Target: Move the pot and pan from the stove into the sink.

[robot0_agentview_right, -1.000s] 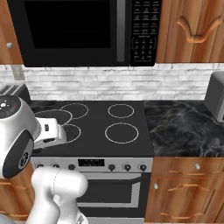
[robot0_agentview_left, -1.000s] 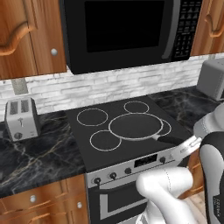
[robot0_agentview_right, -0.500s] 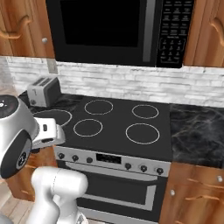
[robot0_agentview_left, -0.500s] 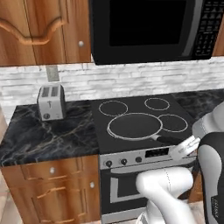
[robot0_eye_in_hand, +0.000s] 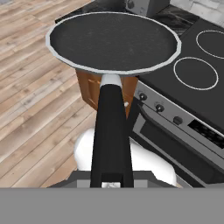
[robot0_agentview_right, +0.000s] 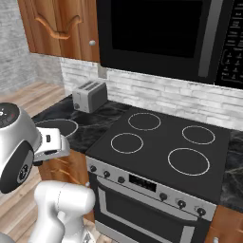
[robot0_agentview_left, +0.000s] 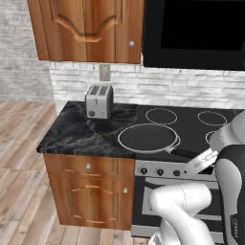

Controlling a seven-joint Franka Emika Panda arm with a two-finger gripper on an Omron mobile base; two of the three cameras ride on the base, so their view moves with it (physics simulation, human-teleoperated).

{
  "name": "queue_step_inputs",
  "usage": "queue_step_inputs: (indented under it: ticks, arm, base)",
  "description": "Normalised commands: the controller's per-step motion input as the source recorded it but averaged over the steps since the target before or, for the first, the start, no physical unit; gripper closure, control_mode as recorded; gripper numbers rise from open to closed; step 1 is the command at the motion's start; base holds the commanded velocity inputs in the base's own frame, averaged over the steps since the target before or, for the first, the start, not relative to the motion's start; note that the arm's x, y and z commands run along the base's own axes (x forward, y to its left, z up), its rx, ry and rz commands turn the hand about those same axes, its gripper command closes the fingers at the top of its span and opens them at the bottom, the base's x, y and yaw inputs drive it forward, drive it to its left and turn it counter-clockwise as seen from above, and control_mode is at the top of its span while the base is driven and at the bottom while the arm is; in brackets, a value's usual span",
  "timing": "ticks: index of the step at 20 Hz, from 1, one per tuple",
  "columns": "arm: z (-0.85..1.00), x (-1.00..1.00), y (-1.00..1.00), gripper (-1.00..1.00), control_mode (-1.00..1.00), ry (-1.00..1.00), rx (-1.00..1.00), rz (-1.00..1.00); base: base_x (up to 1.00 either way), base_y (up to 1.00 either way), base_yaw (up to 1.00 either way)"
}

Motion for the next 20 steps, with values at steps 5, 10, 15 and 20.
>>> queue_step_inputs:
  ticks: [5, 10, 15, 20]
  arm:
    - [0.0, 0.0, 0.0, 1.0, 1.0, 0.0, 0.0, 0.0]
    - [0.0, 0.0, 0.0, 1.0, 1.0, 0.0, 0.0, 0.0]
    - [0.0, 0.0, 0.0, 1.0, 1.0, 0.0, 0.0, 0.0]
    - [0.0, 0.0, 0.0, 1.0, 1.0, 0.0, 0.0, 0.0]
  base:
    - [-0.13, 0.0, 0.5]
    - [-0.13, 0.0, 0.5]
    - [-0.11, 0.05, 0.48]
    - [-0.08, 0.02, 0.48]
